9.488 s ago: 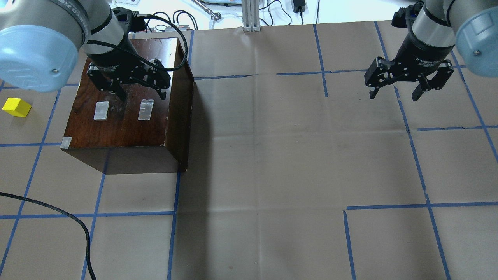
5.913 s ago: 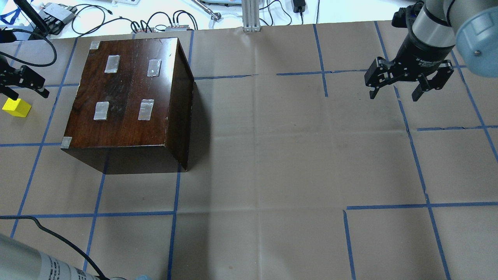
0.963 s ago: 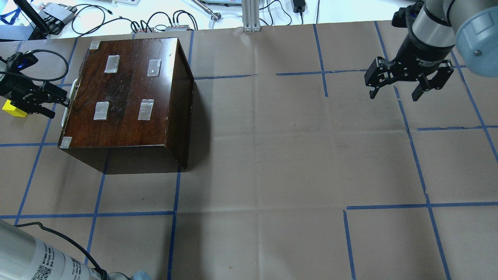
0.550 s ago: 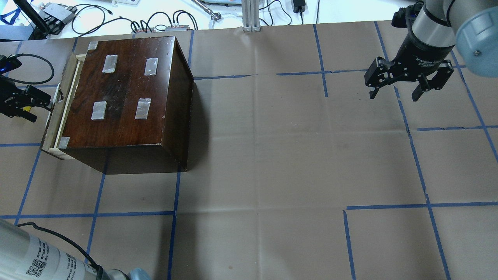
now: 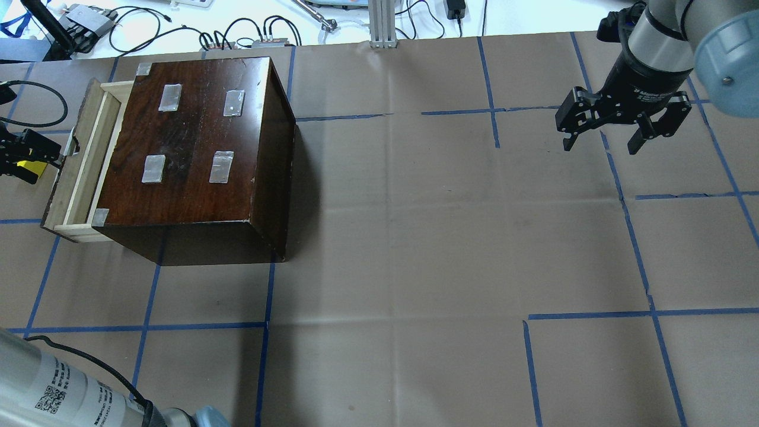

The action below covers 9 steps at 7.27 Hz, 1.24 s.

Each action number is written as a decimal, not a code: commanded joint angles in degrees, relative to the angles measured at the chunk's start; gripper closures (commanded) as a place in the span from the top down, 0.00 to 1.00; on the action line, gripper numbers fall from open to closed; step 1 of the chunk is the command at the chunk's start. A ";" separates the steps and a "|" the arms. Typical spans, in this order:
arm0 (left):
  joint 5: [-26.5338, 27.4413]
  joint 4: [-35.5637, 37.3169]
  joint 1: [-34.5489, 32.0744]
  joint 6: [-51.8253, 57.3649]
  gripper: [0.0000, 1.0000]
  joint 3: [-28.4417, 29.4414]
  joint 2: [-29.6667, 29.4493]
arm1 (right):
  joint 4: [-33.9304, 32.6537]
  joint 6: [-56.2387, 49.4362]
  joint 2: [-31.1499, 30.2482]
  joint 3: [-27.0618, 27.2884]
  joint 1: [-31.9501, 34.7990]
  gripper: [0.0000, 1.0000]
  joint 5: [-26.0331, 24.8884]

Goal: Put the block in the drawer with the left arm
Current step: 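Pull the drawer open away from the cabinet with the left gripper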

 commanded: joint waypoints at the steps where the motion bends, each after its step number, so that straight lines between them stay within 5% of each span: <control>1: 1.03 -0.08 0.68 2.56 0.99 1.93 -1.21 | 0.00 0.06 0.00 0.00 0.00 1.00 0.00; 9: 2.35 0.00 3.23 5.91 0.99 5.89 -3.41 | 0.00 -0.02 0.00 0.00 0.00 1.00 0.00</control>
